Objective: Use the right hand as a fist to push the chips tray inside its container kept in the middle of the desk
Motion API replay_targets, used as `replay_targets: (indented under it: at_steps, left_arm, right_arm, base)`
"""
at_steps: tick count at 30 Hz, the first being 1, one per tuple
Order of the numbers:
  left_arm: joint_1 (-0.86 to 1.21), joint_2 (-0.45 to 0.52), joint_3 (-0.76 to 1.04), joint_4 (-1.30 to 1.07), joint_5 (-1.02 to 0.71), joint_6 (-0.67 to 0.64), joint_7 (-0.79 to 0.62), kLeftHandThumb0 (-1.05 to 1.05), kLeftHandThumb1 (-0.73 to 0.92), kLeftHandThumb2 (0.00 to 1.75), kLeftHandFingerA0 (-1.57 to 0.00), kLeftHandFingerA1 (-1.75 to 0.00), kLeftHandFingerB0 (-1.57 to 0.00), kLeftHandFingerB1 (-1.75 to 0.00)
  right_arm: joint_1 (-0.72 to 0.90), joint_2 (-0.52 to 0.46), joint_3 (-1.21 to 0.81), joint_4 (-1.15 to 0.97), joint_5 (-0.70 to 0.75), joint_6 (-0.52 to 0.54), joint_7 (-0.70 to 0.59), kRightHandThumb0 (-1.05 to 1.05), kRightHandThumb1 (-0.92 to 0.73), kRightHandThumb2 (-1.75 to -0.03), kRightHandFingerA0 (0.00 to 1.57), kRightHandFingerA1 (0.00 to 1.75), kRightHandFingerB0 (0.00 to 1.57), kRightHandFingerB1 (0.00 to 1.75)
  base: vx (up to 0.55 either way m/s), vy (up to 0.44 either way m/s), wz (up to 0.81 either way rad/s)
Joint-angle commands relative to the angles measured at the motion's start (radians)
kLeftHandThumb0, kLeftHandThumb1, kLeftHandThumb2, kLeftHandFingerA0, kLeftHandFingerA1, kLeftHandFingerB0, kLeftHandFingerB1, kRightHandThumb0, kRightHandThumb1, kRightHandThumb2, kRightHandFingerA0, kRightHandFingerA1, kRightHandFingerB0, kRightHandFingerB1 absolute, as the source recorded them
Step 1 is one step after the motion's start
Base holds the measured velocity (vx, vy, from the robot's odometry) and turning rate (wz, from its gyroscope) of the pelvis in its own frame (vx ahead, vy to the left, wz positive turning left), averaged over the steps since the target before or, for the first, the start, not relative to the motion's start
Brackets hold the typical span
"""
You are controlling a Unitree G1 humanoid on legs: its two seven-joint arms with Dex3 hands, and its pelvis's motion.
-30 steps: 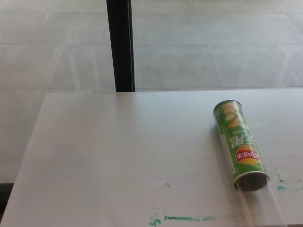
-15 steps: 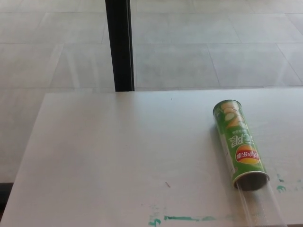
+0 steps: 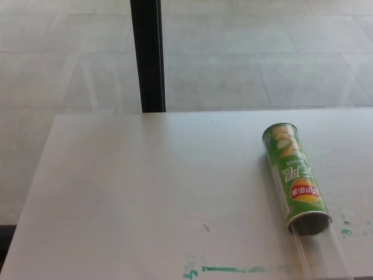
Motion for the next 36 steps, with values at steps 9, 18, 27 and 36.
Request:
replay_targets:
  at_steps: [9,18,27,36]
  left_arm:
    - [0.010,0.029,-0.011,0.006,-0.008,0.005,-0.014,-0.31,0.25,1.71,-0.39,-1.02,-0.20,-0.83]
    - [0.024,0.032,-0.003,0.002,-0.023,0.006,-0.024,-0.17,0.58,1.33,-0.47,-0.85,-0.31,-0.75]
    - [0.026,0.032,-0.008,0.006,-0.028,0.000,-0.019,-0.31,0.22,1.73,-0.40,-1.04,-0.24,-0.87]
    - [0.012,0.039,-0.017,0.030,-0.022,-0.007,-0.015,-0.32,0.20,1.73,-0.40,-1.04,-0.25,-0.88]
  right_arm:
    - [0.355,-0.011,0.189,-0.618,0.081,0.025,0.190,-0.61,-0.67,-1.03,0.72,0.74,0.41,0.56]
    - [0.460,-0.077,0.178,-0.718,0.015,-0.049,0.248,-0.56,-0.84,-0.65,0.76,0.60,0.49,0.40]
    - [0.555,-0.181,0.161,-0.828,0.025,-0.048,0.345,-0.63,-0.83,-0.65,0.77,0.63,0.65,0.46]
    - [0.570,-0.216,0.187,-0.796,-0.029,-0.066,0.407,-0.60,-0.83,-0.64,0.78,0.69,0.66,0.47]
  base:
    - [0.00,0.000,0.00]
    - [0.00,0.000,0.00]
    - [0.00,0.000,0.00]
    - [0.00,0.000,0.00]
